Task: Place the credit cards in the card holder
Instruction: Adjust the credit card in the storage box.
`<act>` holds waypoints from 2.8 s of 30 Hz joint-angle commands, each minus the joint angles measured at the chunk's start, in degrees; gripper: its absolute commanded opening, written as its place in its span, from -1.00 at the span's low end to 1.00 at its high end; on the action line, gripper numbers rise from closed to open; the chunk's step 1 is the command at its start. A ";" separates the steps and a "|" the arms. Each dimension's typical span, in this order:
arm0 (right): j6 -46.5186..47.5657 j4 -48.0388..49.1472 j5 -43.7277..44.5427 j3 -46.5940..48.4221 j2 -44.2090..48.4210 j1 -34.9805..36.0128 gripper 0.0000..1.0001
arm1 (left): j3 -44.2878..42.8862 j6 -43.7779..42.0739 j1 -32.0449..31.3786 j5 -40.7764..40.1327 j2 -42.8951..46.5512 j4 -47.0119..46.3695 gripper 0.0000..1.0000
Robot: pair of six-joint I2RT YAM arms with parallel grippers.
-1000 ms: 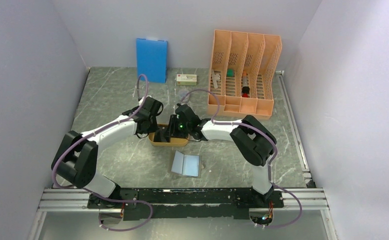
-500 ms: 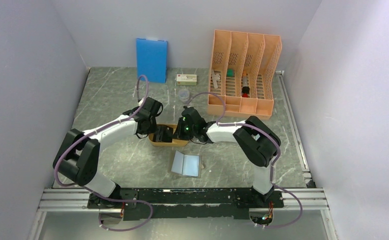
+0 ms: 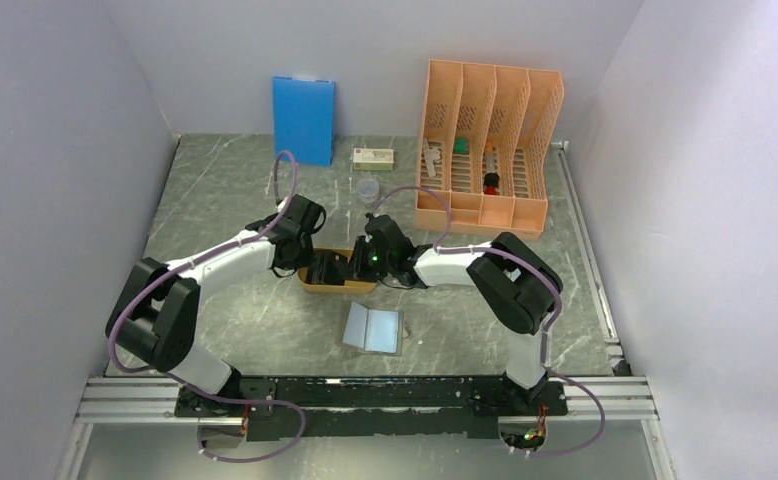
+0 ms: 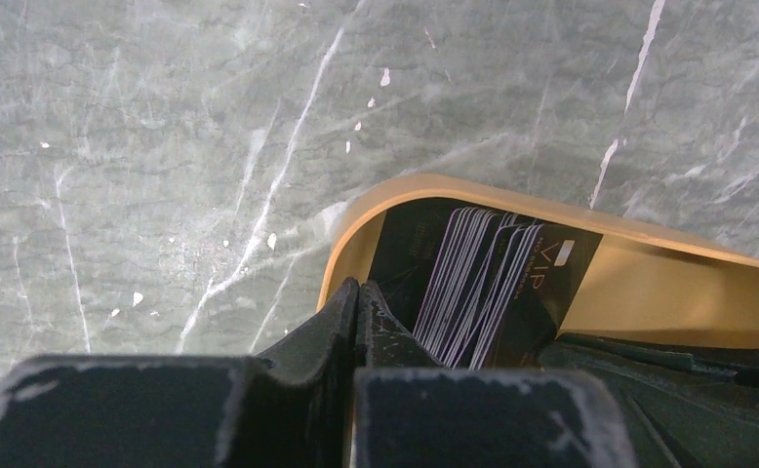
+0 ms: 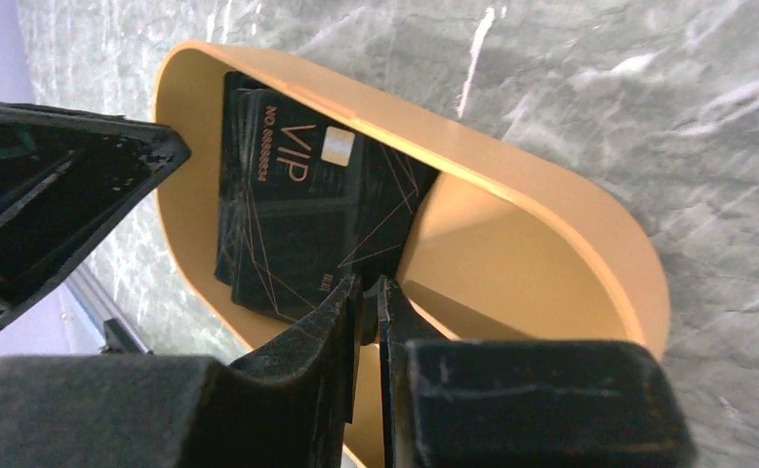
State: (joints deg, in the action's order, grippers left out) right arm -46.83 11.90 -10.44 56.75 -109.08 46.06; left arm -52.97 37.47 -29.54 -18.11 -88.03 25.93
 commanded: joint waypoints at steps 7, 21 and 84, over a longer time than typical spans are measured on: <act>-1.27 4.42 -4.72 1.29 -0.09 -0.14 -0.57 | 1.10 0.34 0.52 2.18 -0.15 -0.93 -0.90; 0.77 -1.34 -3.71 7.45 -3.46 1.41 -0.52 | 0.34 0.83 0.54 0.07 2.53 0.42 -0.90; 5.36 -24.43 16.35 12.26 3.78 1.87 0.29 | 3.13 3.65 6.68 4.26 6.71 -0.69 -0.90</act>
State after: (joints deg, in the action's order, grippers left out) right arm -42.33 -7.35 1.19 67.88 -106.52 48.03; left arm -50.98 39.94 -23.64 -14.59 -80.77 25.54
